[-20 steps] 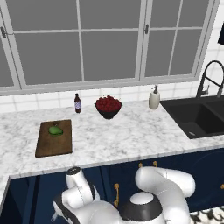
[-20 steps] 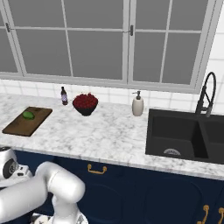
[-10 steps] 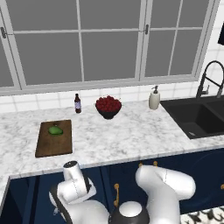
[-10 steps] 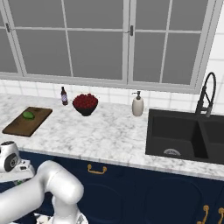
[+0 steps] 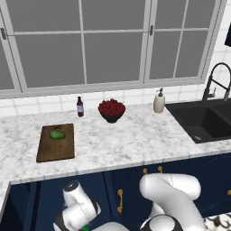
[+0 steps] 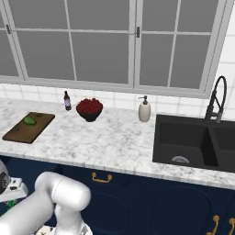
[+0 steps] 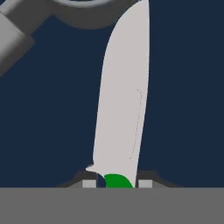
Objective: Place the appropriate cutting tool for cutting the avocado skin on the cutting board.
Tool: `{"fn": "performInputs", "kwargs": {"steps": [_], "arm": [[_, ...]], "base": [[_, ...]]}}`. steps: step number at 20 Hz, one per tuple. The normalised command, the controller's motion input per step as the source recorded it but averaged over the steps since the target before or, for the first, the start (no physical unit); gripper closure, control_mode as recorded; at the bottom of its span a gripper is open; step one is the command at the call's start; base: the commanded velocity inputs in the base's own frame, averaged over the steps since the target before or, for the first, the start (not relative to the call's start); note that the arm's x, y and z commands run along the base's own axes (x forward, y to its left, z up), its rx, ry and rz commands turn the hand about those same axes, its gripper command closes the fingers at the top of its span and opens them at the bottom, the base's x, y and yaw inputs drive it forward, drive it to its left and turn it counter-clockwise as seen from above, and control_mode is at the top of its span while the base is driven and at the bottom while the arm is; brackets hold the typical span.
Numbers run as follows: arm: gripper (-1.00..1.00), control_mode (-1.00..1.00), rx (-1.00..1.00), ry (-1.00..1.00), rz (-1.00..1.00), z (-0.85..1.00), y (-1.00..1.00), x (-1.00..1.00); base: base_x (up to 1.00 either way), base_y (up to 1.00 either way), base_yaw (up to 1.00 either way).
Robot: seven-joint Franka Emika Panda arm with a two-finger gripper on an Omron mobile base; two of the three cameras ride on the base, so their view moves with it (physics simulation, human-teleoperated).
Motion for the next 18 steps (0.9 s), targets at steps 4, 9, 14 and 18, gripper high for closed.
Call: {"fn": "performInputs", "kwargs": {"steps": [4, 9, 14, 18], "arm": [[1.0, -1.0, 0.03, 0.05, 0.07, 0.99, 0.04, 0.01], [1.0, -1.0, 0.04, 0.09, 0.07, 1.0, 0.21, -0.21], [1.0, -1.0, 0.01, 0.03, 0.11, 1.0, 0.32, -0.43], [1.0, -1.0, 0.0, 0.0, 0.1, 1.0, 0.33, -0.39]], "base": [[0.0, 0.0, 0.0], [0.0, 0.0, 0.0], [0.0, 0.0, 0.0], [0.0, 0.0, 0.0]]}}
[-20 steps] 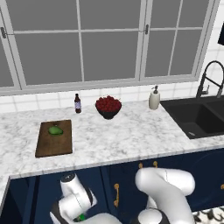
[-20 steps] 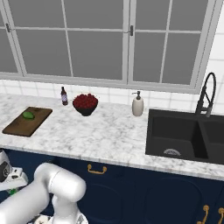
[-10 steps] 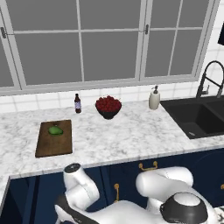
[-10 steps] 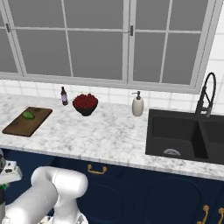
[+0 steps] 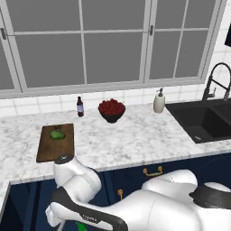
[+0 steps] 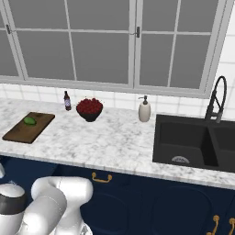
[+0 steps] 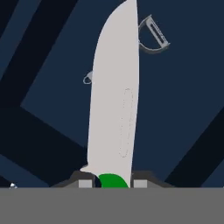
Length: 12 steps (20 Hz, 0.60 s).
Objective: Place the appropriate cutting tool for cutting the avocado skin on the cutting board.
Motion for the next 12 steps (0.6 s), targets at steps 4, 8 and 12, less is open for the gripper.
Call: {"fn": "performInputs", "kwargs": {"steps": [4, 8, 12], "arm": [[1.0, -1.0, 0.01, -0.02, 0.11, 0.94, 0.18, 0.0], [1.0, -1.0, 0.03, -0.03, 0.12, 0.78, 0.01, 0.41], [1.0, -1.0, 0.02, -0.02, 0.11, 0.56, 0.03, 0.83]], "base": [[0.0, 0.0, 0.0], [0.0, 0.0, 0.0], [0.0, 0.0, 0.0]]}}
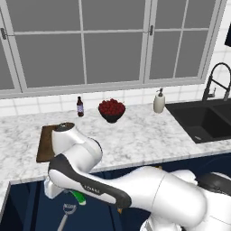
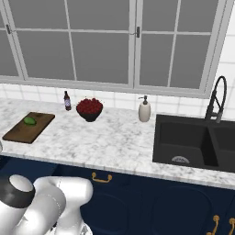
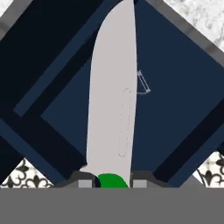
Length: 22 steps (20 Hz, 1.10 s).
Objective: Place the appropriate cutting tool for cutting the avocado skin on the cutting board.
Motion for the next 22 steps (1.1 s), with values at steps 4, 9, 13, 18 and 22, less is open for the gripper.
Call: {"fn": "performInputs", "kwargs": {"steps": [4, 9, 13, 18, 22], "arm": [[1.0, -1.0, 0.0, -0.03, 0.16, 0.11, 0.14, 0.99], [1.0, -1.0, 0.0, -0.01, 0.18, -0.04, 0.13, 0.98], [1.0, -1.0, 0.0, -0.01, 0.17, -0.01, 0.21, 0.95], [1.0, -1.0, 0.0, 0.0, 0.13, -0.03, 0.21, 0.95], [1.0, -1.0, 0.0, 0.0, 0.09, -0.31, 0.19, 0.83]], "base": [[0.0, 0.0, 0.0], [0.0, 0.0, 0.0], [0.0, 0.0, 0.0], [0.0, 0.0, 0.0], [0.0, 0.0, 0.0]]}}
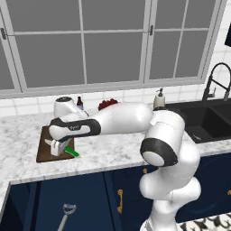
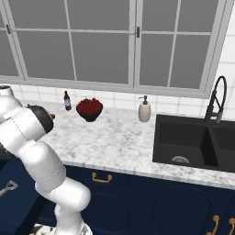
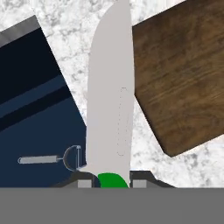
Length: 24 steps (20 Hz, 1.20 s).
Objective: Place the appropriate cutting tool for cutting the avocado skin on the cutting board.
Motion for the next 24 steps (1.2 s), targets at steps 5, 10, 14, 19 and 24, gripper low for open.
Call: {"fn": "performInputs", "kwargs": {"steps": [5, 10, 14, 19, 24], "arm": [[1.0, -1.0, 0.0, 0.0, 0.04, -0.44, 0.26, 0.75], [1.0, -1.0, -0.01, 0.0, 0.0, -0.19, 0.26, 0.55], [1.0, -1.0, -0.04, 0.06, 0.0, -0.1, 0.29, 0.55], [-1.0, -1.0, -0.01, -0.02, 0.0, -0.46, 0.0, 0.06], [-1.0, -1.0, 0.01, -0.11, 0.0, -0.09, -0.3, -0.2]], "base": [[0.0, 0.0, 0.0], [0.0, 0.0, 0.0], [0.0, 0.0, 0.0], [0.0, 0.0, 0.0], [0.0, 0.0, 0.0]]}}
